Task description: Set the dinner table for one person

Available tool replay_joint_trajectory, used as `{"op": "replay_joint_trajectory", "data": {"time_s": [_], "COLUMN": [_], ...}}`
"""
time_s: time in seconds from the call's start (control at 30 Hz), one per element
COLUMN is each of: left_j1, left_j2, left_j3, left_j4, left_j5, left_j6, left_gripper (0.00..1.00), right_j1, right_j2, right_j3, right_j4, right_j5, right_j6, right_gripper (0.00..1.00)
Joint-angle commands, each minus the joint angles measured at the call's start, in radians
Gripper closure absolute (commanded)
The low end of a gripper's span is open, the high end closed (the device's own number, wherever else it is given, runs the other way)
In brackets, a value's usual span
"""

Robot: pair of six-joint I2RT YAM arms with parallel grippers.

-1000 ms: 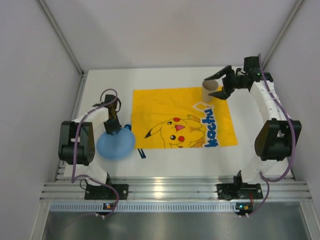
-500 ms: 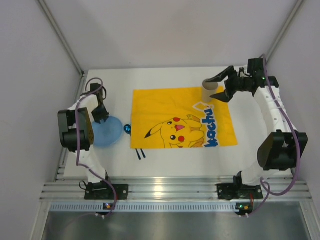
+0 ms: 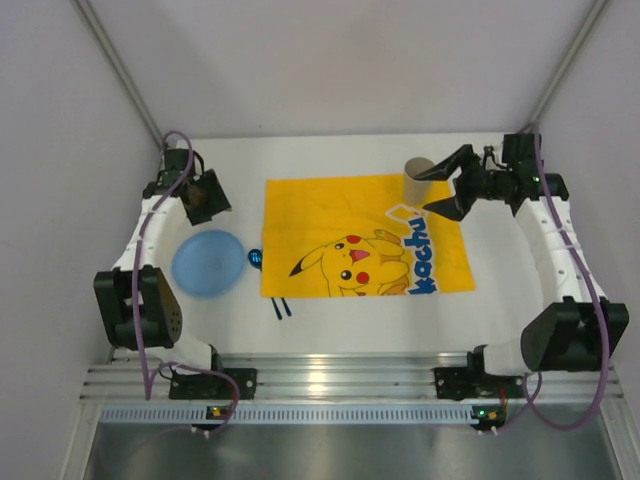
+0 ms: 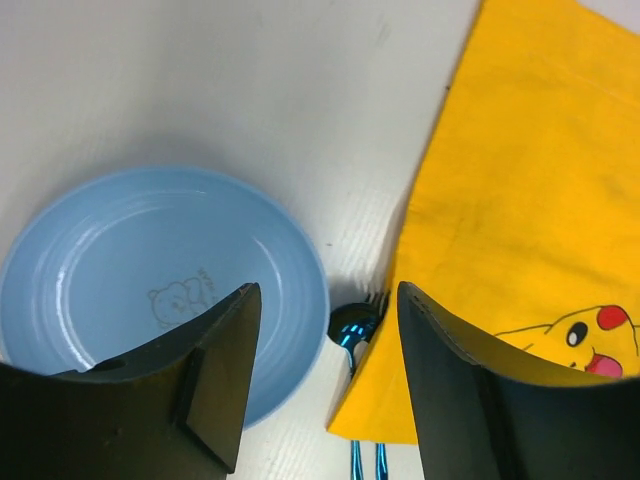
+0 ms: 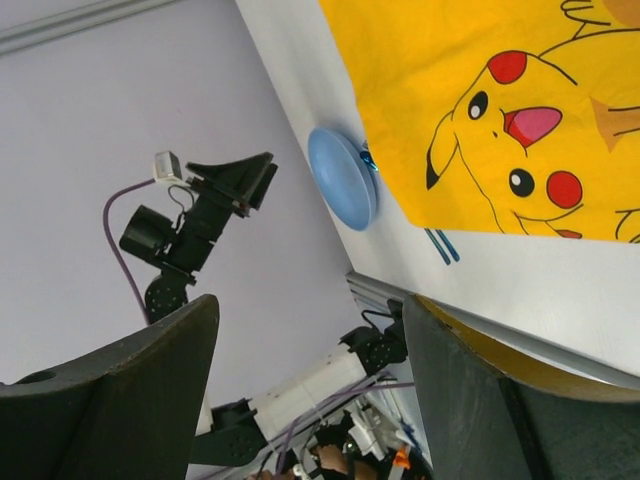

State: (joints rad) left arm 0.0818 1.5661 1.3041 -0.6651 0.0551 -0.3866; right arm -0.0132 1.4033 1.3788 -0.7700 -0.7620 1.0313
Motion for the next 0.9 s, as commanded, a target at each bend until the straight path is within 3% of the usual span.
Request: {"op": "replay_joint_trajectory", "data": {"time_s": [0.0,0.27,0.4,0.67,0.87], "left_j1": [-0.048,-0.149,-0.168,-0.185,-0.186], "left_j2": [0.020,0.161,0.230,0.212,0.276], "left_j3": [-0.029,0.001,0.033,-0.020,-0.049], "left_j4": [0.021,-0.010,-0.070,-0.068,-0.036], "left_j5": [0.051,-0.024,-0.128,-0.193,-0.205], "left_j6": [-0.018,-0.069,-0.069,-0.058,-0.057], "left_gripper": [0.38,0.38,0.38,0.40,0.51], "right_j1": [0.005,0.004,-0.004,-0.022,-0.027], "right_j2": [-0.067,-0.128,-0.158,-0.205,-0.202], "right_j3": [-0.024,-0.049,-0.053,-0.106,-0.115], "right_j4": [0.012,-0.034,-0.077,-0.100,-0.103], "right_j5": [-0.010,-0.013,-0.010,-0.002,-0.002], "right_j6": [-0.022,-0.046,-0.063,-0.080,-0.085], "right_gripper": [0.25,0.25,0.25,0.25,0.25]}}
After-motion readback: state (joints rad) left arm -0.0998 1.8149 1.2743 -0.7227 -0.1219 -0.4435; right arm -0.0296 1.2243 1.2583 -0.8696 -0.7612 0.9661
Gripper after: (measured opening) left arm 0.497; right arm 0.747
